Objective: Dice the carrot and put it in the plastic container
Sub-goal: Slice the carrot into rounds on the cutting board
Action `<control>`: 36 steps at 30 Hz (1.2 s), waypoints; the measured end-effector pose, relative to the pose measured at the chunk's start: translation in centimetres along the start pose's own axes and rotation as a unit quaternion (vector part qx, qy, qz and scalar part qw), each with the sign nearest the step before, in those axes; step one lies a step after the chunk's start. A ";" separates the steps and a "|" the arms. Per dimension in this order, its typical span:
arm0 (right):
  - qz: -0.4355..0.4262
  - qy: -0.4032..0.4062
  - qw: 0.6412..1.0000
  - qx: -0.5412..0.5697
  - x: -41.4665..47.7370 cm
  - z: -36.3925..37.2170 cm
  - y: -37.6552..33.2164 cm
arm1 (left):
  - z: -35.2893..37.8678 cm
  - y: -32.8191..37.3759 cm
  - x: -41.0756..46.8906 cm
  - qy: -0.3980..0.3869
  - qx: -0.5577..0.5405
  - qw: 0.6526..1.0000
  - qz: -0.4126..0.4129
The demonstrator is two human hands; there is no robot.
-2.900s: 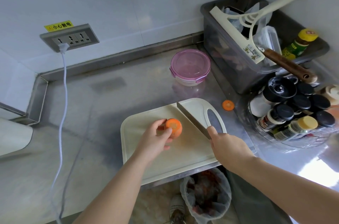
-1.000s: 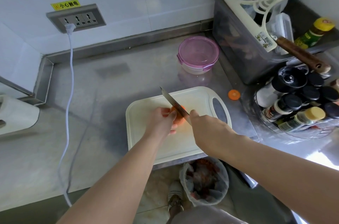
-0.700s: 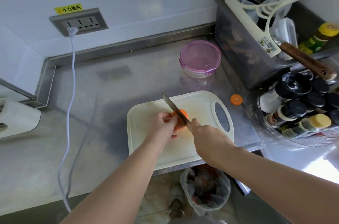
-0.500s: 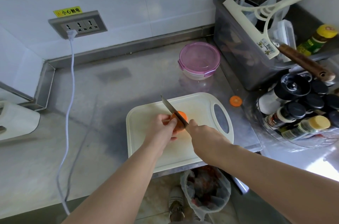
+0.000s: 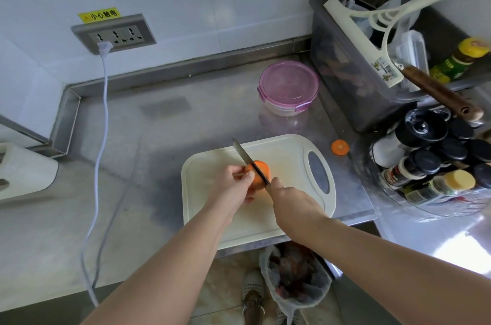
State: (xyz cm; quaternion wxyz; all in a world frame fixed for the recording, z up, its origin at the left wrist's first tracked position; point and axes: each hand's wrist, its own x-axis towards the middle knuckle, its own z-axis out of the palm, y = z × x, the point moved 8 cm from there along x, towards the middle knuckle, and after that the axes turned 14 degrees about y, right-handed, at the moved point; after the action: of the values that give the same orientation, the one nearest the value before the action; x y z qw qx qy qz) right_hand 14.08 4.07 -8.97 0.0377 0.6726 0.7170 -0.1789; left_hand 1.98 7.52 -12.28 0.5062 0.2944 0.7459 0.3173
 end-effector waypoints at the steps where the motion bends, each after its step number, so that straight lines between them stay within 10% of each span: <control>1: 0.007 -0.001 1.000 0.016 0.2 -0.2 0.1 | 0.0 0.0 0.0 0.002 0.005 1.000 0.003; 36: 0.028 -0.020 0.999 0.020 1.2 0.9 0.4 | 0.1 -0.3 0.0 -0.008 -0.002 1.000 0.009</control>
State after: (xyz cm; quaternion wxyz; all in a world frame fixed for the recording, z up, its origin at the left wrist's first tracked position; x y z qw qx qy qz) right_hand 14.16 4.96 -10.28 0.0433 0.6895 0.6931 -0.2057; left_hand 2.01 7.38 -12.53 0.5099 0.3032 0.7382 0.3210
